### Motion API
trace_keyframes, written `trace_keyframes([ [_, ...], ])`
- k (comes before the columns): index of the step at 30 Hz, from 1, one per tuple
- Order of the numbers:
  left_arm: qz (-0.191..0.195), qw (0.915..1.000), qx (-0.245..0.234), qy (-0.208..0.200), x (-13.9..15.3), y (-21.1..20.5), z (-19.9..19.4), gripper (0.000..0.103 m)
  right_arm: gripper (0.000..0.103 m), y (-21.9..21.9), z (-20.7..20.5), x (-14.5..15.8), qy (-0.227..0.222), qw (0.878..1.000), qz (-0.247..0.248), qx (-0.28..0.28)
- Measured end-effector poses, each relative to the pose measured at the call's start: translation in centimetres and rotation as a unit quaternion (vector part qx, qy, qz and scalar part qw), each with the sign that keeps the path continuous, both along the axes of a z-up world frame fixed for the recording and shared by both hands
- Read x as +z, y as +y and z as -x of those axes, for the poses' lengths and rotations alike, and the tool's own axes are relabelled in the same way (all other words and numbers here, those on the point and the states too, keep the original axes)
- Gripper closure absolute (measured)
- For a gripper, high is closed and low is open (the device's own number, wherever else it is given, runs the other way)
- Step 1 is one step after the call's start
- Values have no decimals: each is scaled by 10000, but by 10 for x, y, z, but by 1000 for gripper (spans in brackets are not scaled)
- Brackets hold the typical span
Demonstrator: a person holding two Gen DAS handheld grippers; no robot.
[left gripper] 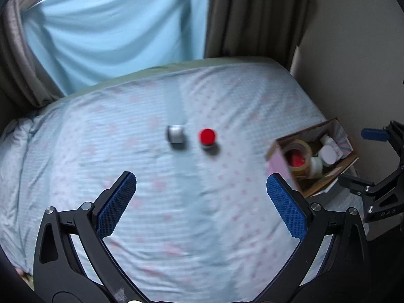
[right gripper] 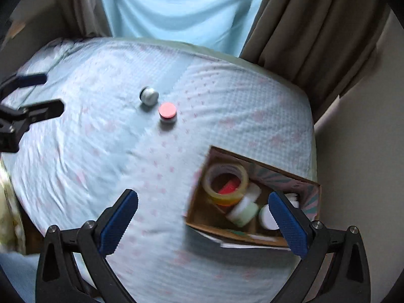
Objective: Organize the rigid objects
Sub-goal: 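Lift both tools out of the box toward the last two jars, then grasp the black-lidded L'Oréal jar with the left tool while the right tool grasps the red-capped jar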
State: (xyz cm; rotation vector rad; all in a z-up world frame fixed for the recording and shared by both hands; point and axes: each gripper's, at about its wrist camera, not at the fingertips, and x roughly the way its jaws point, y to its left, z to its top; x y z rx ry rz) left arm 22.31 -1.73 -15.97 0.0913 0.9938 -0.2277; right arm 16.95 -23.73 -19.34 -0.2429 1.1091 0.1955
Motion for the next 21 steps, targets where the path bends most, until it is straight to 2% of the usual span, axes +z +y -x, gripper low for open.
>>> trace_keyframes([
  [5,43,10000,-4,-24,1,63,-17,0,0,54,-9,-1,-18,9989,-140,-450],
  [10,220,9995,-185,101,-18,105,-51,0,0,99,-27,-13,-117,9955,-398,-856],
  [15,339,9984,-341,302,-53,117,-94,0,0,122,-47,-40,-243,9886,-698,-1309],
  [21,506,9955,-495,625,-112,97,-152,0,0,127,-78,-80,-521,9869,-538,-1431],
])
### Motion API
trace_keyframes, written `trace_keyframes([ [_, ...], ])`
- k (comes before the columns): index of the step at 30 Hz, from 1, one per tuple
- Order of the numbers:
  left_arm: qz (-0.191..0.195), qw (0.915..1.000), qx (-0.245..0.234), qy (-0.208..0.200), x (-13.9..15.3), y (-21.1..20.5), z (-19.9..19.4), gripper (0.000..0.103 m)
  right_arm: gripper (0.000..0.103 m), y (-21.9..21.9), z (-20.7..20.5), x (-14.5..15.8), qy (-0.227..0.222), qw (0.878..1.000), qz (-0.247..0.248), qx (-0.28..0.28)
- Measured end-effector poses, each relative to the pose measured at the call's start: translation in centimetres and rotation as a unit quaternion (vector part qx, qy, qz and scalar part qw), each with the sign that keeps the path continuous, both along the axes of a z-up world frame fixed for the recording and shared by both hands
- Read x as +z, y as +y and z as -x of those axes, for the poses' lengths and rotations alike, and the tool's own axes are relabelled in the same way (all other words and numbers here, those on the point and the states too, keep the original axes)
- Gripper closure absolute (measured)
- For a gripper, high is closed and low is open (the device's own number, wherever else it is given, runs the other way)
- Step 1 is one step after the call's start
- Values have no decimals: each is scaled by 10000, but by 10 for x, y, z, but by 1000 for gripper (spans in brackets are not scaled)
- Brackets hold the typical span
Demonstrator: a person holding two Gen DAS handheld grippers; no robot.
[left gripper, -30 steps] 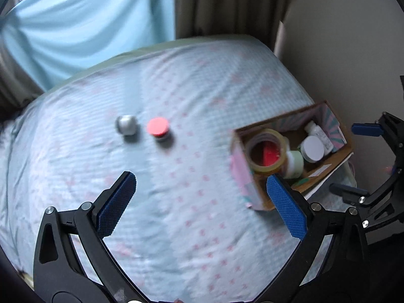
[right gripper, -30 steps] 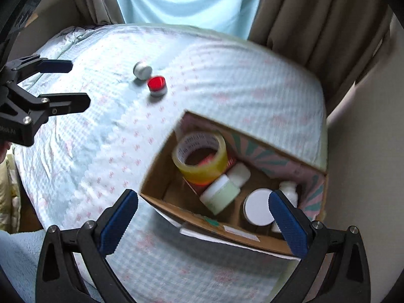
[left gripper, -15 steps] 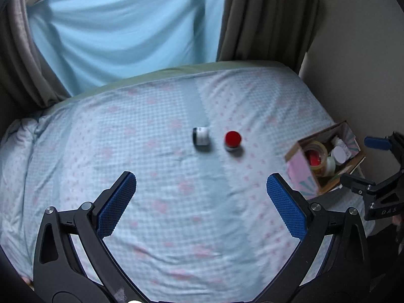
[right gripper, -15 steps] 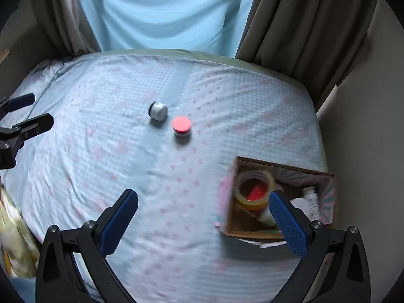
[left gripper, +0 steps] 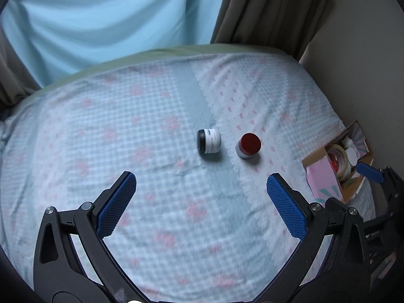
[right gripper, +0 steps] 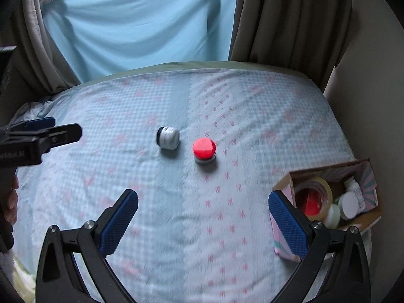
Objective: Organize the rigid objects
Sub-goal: 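Grasp the black-lidded L'Oréal jar with the left tool while the right tool grasps the red-capped jar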
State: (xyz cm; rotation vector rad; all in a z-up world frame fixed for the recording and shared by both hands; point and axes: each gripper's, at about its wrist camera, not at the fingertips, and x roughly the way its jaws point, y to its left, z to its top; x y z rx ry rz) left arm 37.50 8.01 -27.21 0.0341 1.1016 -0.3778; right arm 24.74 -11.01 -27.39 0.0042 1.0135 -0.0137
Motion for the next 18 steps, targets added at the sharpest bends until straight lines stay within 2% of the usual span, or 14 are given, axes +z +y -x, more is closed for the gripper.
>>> trace_keyframes([
  [7,-9,9994,-106,336,-78,-36,-51,1,0,-15,-51,-64,-117,9998,110,103],
  [11,-25,9988,-131,476,-128,-54,-75,5,0,-19,-75,-104,-145,9993,130,321],
  [18,24,9982,-45,592,-193,-74,-96,17,17,-11,-116,-176,-9,9961,220,855],
])
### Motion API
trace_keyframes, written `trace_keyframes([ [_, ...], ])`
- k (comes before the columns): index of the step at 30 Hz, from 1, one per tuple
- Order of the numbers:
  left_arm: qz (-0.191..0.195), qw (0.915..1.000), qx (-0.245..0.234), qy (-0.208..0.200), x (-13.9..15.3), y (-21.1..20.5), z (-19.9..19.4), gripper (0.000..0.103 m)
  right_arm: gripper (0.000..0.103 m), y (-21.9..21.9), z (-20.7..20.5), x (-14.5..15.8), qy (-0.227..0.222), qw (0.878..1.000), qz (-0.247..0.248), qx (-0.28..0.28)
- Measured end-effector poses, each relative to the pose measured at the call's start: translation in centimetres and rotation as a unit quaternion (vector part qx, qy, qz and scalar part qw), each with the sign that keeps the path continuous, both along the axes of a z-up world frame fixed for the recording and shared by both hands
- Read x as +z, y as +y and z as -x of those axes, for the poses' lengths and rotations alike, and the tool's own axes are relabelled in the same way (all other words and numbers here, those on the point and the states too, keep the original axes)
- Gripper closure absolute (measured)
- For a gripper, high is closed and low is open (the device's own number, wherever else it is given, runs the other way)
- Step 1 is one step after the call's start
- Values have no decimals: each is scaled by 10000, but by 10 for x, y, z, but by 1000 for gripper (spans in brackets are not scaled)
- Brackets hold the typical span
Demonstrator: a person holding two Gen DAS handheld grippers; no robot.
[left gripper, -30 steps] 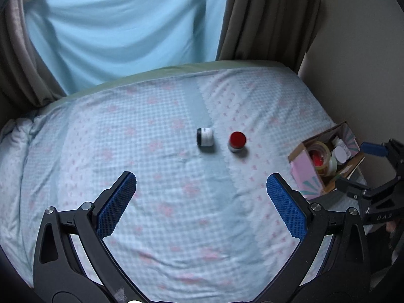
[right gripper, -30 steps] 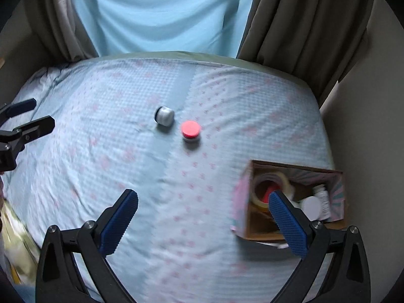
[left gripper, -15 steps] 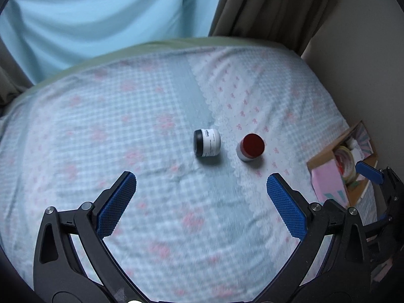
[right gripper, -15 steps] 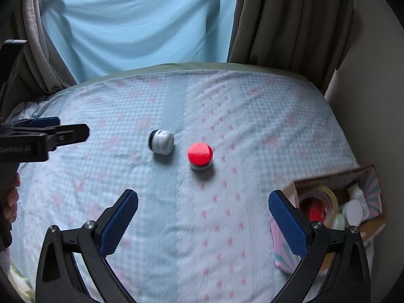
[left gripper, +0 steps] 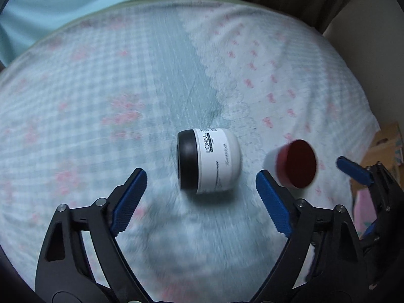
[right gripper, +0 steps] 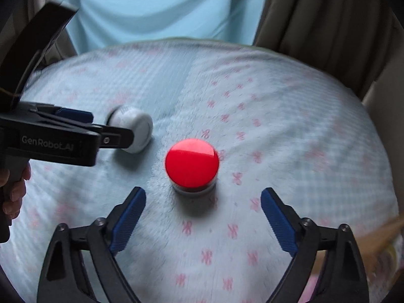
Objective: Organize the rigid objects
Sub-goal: 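Grasp the black-lidded L'Oréal jar with the left tool while the right tool grasps the red-capped jar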
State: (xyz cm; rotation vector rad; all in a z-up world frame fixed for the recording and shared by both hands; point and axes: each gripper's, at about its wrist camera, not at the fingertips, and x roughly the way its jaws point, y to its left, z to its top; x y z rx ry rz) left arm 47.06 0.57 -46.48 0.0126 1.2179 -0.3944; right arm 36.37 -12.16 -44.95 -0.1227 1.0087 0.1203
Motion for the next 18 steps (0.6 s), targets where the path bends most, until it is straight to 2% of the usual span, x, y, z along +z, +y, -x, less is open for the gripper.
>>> trace_keyframes([
  [4,87,9999,106,-101,-14,-5,-7,21,21,4,-15,-19,-7,9999,-73,116],
  [6,108,9998,118,-99,-17,-8,-11,36,29,7,-21,-25,3,9998,-61,172],
  [9,118,9998,125,-128,-20,-10,-15,43,31,8,-25,-27,-53,9998,-33,177],
  [11,210,9996,65,-171,-19,-12,-17,50,39,9,-26,-26,-92,9998,-22,172],
  [12,161,9996,48,-223,-19,-14,-18,51,46,9,-29,-26,-89,9998,-54,168],
  [14,90,9996,-10,-272,-18,-16,-18,51,53,8,-32,-26,-27,9996,-180,197],
  [18,111,9995,18,-279,-17,-16,-20,51,53,12,-31,-24,-2,9997,-97,223],
])
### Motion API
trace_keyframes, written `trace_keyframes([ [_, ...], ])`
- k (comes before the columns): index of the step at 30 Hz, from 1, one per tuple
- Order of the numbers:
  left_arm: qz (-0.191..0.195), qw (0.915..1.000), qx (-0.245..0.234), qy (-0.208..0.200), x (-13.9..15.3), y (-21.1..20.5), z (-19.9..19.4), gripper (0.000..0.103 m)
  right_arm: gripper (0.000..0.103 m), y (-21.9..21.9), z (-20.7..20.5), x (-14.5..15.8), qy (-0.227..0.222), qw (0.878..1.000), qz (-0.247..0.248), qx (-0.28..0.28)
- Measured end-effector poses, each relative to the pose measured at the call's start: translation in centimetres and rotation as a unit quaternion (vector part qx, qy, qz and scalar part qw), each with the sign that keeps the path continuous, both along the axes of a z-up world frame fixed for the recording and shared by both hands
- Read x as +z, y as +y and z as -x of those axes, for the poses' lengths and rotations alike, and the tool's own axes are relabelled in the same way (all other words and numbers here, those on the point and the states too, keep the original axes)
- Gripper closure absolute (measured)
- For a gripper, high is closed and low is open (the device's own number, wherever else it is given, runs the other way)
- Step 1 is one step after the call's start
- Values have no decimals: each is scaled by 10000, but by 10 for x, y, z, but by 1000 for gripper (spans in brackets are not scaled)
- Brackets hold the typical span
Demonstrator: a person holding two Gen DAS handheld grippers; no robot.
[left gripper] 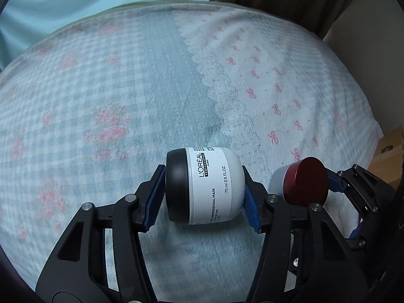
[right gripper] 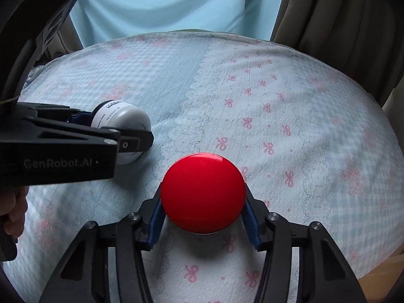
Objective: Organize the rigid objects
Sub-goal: 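Grasp the black-lidded L'Oréal jar with the left tool while the right tool grasps the red-capped jar, then carry the L'Oréal jar and red-capped jar into the cardboard box and release both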
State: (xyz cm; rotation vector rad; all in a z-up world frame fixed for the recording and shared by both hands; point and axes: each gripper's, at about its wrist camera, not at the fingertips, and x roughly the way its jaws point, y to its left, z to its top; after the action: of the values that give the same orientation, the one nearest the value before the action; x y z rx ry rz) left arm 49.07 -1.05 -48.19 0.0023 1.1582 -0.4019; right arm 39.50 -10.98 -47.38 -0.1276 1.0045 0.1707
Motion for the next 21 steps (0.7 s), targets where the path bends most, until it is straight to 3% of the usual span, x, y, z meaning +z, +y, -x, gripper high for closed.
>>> trace_keyframes([
  [11,86,9997,162,-177,44,29,28,51,53,-2,22,32,-48,9999,-108,-42],
  [21,223,9991,10,-363,145,46,98,51,53,5,93,132,-14,9993,-211,-292],
])
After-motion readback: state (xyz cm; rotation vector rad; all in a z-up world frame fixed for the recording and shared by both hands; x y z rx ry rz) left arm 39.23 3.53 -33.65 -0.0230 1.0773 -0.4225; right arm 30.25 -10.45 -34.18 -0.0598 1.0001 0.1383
